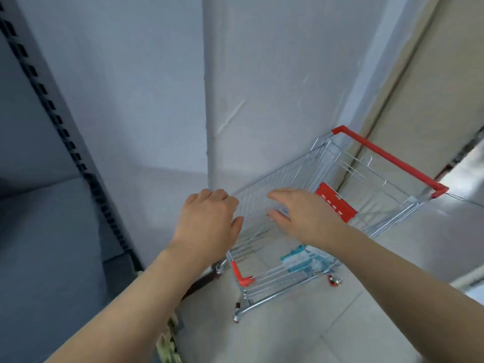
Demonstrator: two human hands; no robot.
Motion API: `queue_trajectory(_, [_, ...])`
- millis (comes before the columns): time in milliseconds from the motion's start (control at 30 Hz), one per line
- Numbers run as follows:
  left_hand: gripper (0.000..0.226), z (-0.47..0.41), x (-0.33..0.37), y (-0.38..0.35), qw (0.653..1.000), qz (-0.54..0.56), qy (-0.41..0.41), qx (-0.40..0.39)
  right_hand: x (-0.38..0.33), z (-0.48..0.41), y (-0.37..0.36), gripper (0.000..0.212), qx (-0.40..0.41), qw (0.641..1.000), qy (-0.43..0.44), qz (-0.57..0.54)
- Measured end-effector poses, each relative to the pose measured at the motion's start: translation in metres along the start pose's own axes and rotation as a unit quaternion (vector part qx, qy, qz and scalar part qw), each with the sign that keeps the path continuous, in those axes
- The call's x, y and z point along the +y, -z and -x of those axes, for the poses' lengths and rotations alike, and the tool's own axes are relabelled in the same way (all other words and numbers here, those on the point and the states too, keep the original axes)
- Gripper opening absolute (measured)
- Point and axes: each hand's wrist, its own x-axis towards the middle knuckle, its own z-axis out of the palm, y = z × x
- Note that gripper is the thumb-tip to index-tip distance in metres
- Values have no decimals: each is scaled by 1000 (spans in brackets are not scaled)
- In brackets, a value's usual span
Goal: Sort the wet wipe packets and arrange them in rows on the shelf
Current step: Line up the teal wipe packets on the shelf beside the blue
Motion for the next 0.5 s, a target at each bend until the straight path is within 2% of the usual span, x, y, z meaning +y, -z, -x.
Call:
queue_trajectory(133, [38,-69,66,-58,999,28,-1,-43,109,-6,-10,33,-46,998,-51,11])
queue_trajectory(300, [37,-136,114,-147,990,26,-16,-136,214,-29,-53,24,-110,988,-108,-18])
queue_trajectory(500, [35,-210,130,-272,971,50,-14,-233,315,-79,-138,33,-190,973,-129,-18])
